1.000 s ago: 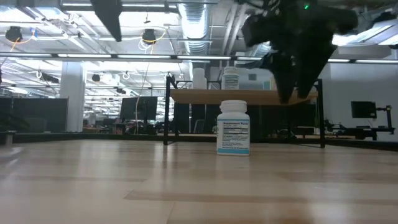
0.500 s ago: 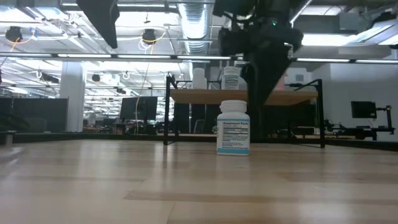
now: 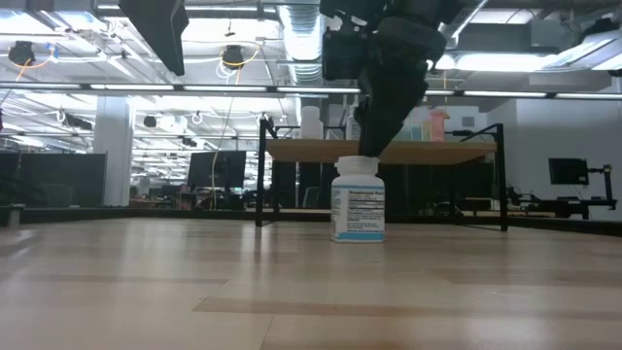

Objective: Pick and place medicine bottles onto shelf by color
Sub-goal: Put the white big pill bottle on the shelf

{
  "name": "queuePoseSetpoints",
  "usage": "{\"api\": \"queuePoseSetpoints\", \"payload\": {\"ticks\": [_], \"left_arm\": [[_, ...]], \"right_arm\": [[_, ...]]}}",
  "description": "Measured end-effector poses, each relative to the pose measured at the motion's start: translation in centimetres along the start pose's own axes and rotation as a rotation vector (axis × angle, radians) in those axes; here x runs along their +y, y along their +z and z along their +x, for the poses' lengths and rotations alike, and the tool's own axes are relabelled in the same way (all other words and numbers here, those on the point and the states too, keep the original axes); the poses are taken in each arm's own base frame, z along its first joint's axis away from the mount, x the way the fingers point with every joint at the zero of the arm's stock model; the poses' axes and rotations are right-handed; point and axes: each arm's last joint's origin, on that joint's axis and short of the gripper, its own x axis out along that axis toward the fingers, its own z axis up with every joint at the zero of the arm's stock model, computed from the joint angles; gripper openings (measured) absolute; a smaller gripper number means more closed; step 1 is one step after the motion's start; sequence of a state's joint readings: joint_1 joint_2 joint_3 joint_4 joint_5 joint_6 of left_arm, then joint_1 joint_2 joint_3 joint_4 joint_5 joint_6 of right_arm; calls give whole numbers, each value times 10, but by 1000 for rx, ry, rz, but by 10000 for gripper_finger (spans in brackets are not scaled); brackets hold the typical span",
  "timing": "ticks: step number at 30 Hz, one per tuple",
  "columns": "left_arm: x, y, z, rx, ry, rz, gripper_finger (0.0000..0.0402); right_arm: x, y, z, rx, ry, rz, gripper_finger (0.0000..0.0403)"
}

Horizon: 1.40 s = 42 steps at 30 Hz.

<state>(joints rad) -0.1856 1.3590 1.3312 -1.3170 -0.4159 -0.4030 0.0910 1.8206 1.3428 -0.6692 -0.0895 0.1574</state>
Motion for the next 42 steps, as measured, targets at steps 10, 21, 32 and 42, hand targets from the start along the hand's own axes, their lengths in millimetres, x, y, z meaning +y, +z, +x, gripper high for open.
{"api": "queuePoseSetpoints", "payload": {"ticks": [10,21,32,42], "left_arm": [[0,0,0,0,0,1,272],[0,0,0,1,0,0,272],[-1,1,0,-6,-3,-3,272],[-1,1,0,-11,-6,-6,272]], "right_arm": [[0,2,0,-28,-4,-76,272],[0,5,7,-44,-6,-214,272],[-8,0,30,30,-20,-173,269],[-7,2,22,8,-17,-203,269]]}}
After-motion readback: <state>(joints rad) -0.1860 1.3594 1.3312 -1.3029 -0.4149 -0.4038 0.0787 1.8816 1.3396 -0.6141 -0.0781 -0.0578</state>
